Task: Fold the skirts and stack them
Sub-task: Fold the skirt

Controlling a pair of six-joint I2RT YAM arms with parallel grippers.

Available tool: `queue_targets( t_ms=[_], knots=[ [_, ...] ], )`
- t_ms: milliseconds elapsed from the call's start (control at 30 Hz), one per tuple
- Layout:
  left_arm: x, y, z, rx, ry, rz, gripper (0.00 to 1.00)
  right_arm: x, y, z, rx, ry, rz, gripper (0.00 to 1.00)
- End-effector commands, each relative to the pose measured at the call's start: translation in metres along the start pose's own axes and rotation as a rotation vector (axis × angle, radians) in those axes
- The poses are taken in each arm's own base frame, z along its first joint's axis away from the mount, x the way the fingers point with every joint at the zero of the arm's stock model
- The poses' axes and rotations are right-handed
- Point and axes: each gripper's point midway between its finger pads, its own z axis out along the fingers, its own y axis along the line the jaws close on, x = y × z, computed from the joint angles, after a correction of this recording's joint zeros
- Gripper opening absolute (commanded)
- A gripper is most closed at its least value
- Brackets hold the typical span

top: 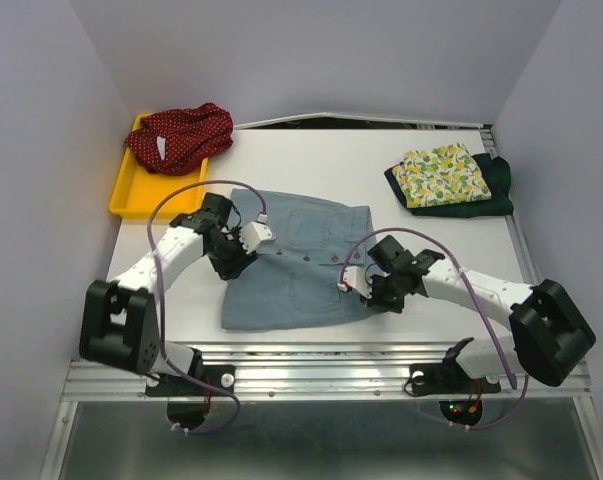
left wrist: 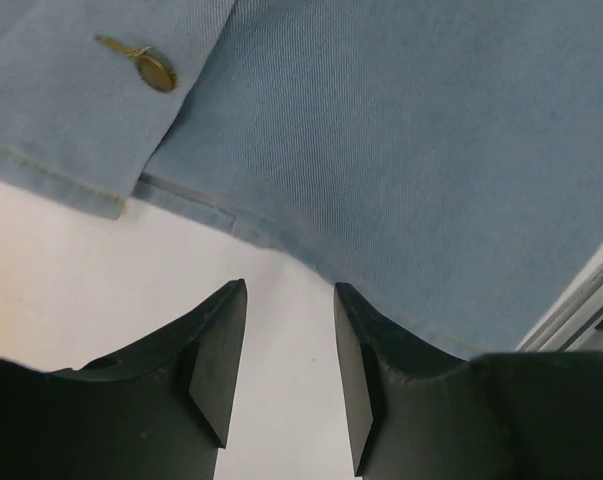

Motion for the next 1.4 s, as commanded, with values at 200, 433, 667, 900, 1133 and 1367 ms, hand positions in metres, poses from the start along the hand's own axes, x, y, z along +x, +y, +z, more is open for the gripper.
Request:
queue_targets(
  t_ms=[200, 433, 667, 900, 1133, 1367],
  knots=[
    [-0.042, 0.05, 0.08, 0.039, 0.005, -0.176, 0.4, -0.021, -0.032, 0.011, 0.088, -0.032, 0.073, 0.01],
    [-0.081, 0.118, 0.099, -0.037, -0.033, -0.226, 0.37, -0.023, -0.054, 0.013, 0.158, 0.005, 0.116, 0.01],
    [-0.053, 0.086, 0.012, -0.054, -0.056, 0.0, 0.58, -0.037, -0.06, 0.002, 0.184, -0.038, 0.169, 0.01],
    [-0.003, 0.023, -0.024, -0.072, -0.047, 0.293, 0.64, -0.033, -0.064, 0.0, 0.216, -0.018, 0.185, 0.01],
    [0.019, 0.003, 0.007, -0.05, -0.024, 0.376, 0.64, -0.036, -0.071, -0.004, 0.239, -0.013, 0.195, 0.01],
    [0.015, -0.011, 0.024, 0.014, -0.051, 0.413, 0.64, -0.038, -0.075, -0.005, 0.254, -0.009, 0.202, 0.01]
  ],
)
